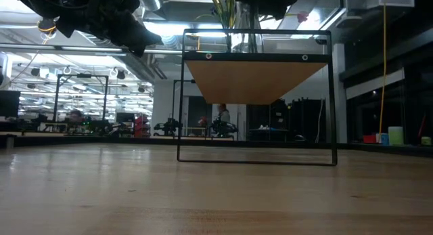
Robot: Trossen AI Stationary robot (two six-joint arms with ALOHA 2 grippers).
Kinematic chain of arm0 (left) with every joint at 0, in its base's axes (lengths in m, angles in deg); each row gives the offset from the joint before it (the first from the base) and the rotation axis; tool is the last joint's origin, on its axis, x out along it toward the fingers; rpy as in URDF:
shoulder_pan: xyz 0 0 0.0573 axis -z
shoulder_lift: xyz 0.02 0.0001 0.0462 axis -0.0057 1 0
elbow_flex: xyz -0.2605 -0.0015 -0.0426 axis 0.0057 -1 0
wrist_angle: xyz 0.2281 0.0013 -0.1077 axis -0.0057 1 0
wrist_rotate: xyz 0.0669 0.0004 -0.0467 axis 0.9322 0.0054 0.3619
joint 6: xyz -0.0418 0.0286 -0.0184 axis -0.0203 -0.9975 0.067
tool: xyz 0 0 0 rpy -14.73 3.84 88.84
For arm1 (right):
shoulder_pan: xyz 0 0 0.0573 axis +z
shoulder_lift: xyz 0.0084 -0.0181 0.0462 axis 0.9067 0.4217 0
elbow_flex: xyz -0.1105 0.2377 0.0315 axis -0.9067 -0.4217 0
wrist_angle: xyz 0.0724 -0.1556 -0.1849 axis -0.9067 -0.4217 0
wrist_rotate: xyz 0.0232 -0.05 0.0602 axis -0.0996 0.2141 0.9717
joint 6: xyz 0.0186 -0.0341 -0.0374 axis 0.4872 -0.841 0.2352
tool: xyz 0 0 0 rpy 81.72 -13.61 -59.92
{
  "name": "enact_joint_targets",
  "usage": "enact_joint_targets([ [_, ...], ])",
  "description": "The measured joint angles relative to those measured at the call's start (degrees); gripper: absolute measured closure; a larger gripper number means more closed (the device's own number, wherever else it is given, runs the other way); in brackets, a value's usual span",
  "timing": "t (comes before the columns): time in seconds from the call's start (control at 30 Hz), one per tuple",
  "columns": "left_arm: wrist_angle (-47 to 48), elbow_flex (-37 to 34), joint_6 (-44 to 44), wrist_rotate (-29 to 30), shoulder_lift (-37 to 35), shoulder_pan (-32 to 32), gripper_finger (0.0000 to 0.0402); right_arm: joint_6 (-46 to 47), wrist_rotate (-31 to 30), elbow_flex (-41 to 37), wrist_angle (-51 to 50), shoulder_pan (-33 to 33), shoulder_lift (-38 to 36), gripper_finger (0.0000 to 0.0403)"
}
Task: Pick and place flowers into a vace then onto a shelf
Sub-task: Put the transparent vase on the shelf, then return to Home Position
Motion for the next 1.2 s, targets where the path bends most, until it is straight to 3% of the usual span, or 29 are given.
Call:
enact_joint_targets([
  [0.37,0.0,0.0,0.0,0.0,0.0,0.0,0.0397,0.0,0.0,0.0,-0.4,0.0,0.0,0.0218],
  [0.77,-0.1,0.0,0.2,0.0,0.0,0.0,0.0398,-1.8,0.0,-0.2,-2.3,0.0,-0.1,0.0124],
  [1.2,0.1,0.0,0.0,0.0,0.0,0.0,0.0399,-1.2,0.0,-0.2,-8.1,0.0,-5.0,0.0118],
])
